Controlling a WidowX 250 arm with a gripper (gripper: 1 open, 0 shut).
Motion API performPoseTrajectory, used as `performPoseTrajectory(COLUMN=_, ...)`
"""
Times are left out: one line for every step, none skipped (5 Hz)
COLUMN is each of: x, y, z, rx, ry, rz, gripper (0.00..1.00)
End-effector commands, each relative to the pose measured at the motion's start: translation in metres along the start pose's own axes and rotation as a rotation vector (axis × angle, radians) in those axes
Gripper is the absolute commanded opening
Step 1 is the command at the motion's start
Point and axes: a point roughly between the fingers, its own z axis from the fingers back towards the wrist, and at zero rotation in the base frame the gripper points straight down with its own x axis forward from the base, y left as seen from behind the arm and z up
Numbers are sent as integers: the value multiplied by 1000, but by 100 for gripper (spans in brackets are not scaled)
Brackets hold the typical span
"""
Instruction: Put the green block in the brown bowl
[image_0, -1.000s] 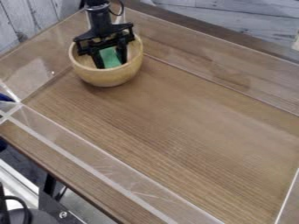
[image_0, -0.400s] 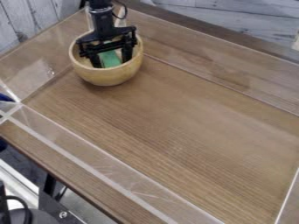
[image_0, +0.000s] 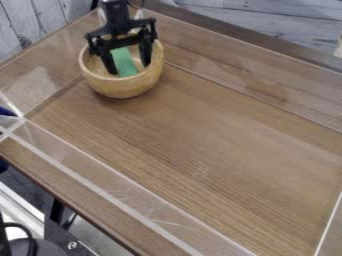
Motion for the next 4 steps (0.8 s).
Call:
performPoseTrajectory(x=-2, y=-13, z=45, rx=-58, ry=-91, rz=-46, gripper=100)
performPoseTrajectory(x=-10, y=-22, z=54, rx=-66, ry=-93, rz=-108, gripper=100)
performPoseTrajectory(x=-9, y=-24, z=54, rx=-65, ry=-99, rz=-122, gripper=100)
performPoseTrajectory(x=-4, y=-22, z=48, rx=-58, ry=-110, rz=-109, gripper=100)
